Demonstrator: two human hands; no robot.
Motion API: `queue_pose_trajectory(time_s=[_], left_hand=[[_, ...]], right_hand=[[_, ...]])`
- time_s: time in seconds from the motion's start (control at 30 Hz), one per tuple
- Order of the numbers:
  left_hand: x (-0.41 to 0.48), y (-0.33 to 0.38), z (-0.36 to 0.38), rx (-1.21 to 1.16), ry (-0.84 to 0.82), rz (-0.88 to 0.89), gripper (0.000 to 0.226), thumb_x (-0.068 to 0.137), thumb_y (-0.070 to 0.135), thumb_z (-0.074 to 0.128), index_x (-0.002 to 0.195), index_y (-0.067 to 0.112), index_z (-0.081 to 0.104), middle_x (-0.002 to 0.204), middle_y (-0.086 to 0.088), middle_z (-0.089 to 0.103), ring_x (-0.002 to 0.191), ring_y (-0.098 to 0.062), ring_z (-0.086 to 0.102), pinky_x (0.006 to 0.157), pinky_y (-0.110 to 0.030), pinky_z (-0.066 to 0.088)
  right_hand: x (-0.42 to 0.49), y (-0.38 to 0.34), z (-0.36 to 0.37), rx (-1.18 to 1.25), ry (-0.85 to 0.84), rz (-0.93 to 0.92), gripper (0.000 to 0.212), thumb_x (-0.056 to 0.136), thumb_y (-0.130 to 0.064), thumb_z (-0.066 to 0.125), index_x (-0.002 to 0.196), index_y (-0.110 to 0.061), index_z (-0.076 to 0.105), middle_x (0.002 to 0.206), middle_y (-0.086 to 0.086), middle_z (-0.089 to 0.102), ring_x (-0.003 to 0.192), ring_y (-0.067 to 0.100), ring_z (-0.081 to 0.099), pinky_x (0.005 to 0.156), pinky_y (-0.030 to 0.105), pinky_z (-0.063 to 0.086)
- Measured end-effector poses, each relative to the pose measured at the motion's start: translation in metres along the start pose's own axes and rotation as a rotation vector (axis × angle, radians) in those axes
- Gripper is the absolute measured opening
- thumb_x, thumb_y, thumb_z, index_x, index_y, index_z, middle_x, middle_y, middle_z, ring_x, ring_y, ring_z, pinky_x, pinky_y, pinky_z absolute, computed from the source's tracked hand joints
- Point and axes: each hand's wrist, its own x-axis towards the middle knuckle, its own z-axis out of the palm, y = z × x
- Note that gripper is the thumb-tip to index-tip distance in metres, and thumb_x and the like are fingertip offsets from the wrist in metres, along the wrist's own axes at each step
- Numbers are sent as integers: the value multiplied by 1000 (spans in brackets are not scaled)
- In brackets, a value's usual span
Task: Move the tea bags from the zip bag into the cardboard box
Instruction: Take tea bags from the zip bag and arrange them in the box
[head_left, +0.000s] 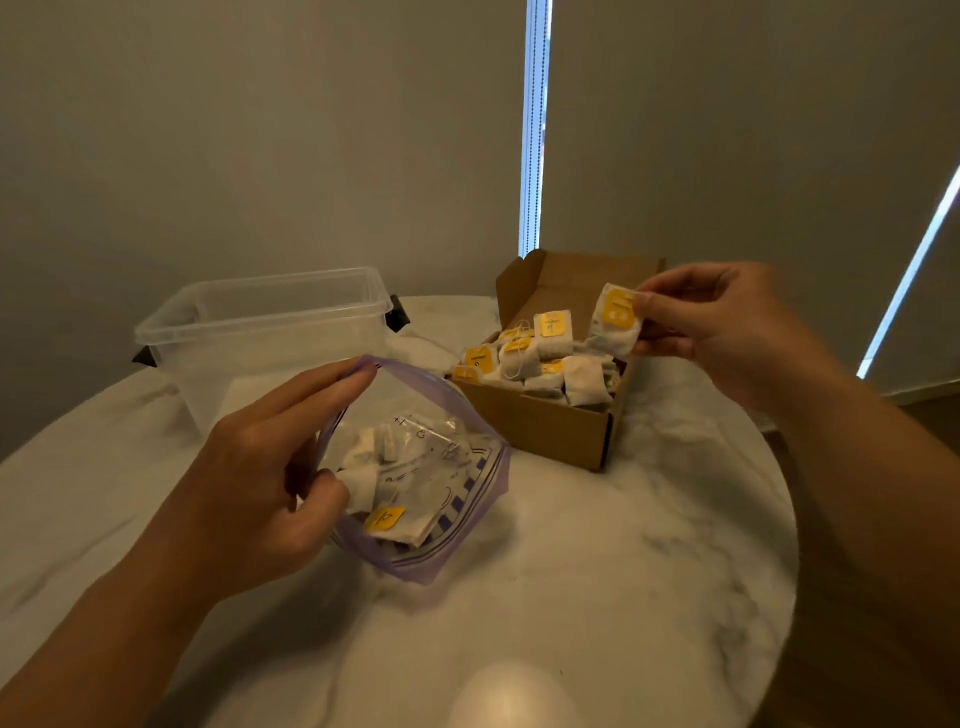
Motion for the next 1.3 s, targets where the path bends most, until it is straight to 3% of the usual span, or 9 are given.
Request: queue_pose_trajectory(time_s=[0.33, 0.53, 0.63, 0.83, 0.97, 1.07, 1.13, 1.3], left_hand=[[0, -1, 1, -12, 10, -11, 68, 73, 24, 45, 140, 17, 54, 143, 12, 52, 50, -15, 47, 47, -21, 42], [0, -1, 0, -8, 4, -7, 68, 73, 23, 45, 141, 22, 52, 144, 14, 51, 48, -15, 49, 46, -21, 43], [-1, -2, 0, -13, -1, -9, 68, 74, 23, 46, 141, 24, 50, 144, 14, 51, 50, -15, 49, 47, -20, 43], [-1, -1, -1, -19, -11, -18, 67, 75, 24, 46, 142, 26, 49, 144, 15, 50, 49, -16, 49, 46, -21, 43], [-1, 2, -1, -10, -14, -23, 66, 75, 24, 46, 141, 20, 52, 144, 13, 51, 49, -16, 48, 45, -22, 44], [-1, 5, -1, -17, -25, -34, 67, 75, 24, 46, 141, 17, 53, 144, 11, 51, 49, -16, 47, 46, -23, 44], [0, 6, -1, -20, -39, -47, 68, 75, 24, 47, 142, 15, 53, 144, 10, 51, 48, -17, 48, 47, -23, 44], [0, 11, 1, 4, -97, -32, 68, 76, 24, 47, 142, 10, 52, 145, 4, 51, 54, -12, 51, 53, -14, 42]], right_hand=[[20, 25, 10, -155, -143, 135, 12, 83, -3, 70, 93, 2, 67, 87, 18, 72, 75, 28, 73, 63, 37, 60], [23, 41, 27, -719, -84, -130, 10, 78, -16, 80, 81, -20, 72, 73, -6, 70, 66, 10, 68, 60, 27, 56], [20, 43, 29, -801, -108, -193, 11, 79, -19, 79, 87, -22, 73, 78, -11, 65, 71, 5, 61, 57, 17, 44], [15, 34, 22, -788, -55, -238, 8, 85, -15, 73, 91, -21, 74, 78, -14, 63, 71, 2, 58, 57, 13, 39], [4, 28, 24, -751, -85, -278, 13, 87, -16, 70, 88, -28, 72, 79, -15, 65, 73, 4, 61, 61, 18, 44], [-16, 18, 32, -704, -114, -335, 12, 88, -17, 68, 92, -27, 73, 80, -17, 65, 73, 4, 61, 59, 14, 45], [-37, 7, 42, -607, -155, -369, 13, 87, -19, 69, 92, -30, 73, 82, -17, 68, 76, 5, 65, 62, 17, 52], [-95, -12, 74, -450, -395, -383, 13, 86, -17, 70, 94, -24, 77, 82, -16, 71, 80, 1, 67, 68, 13, 54]])
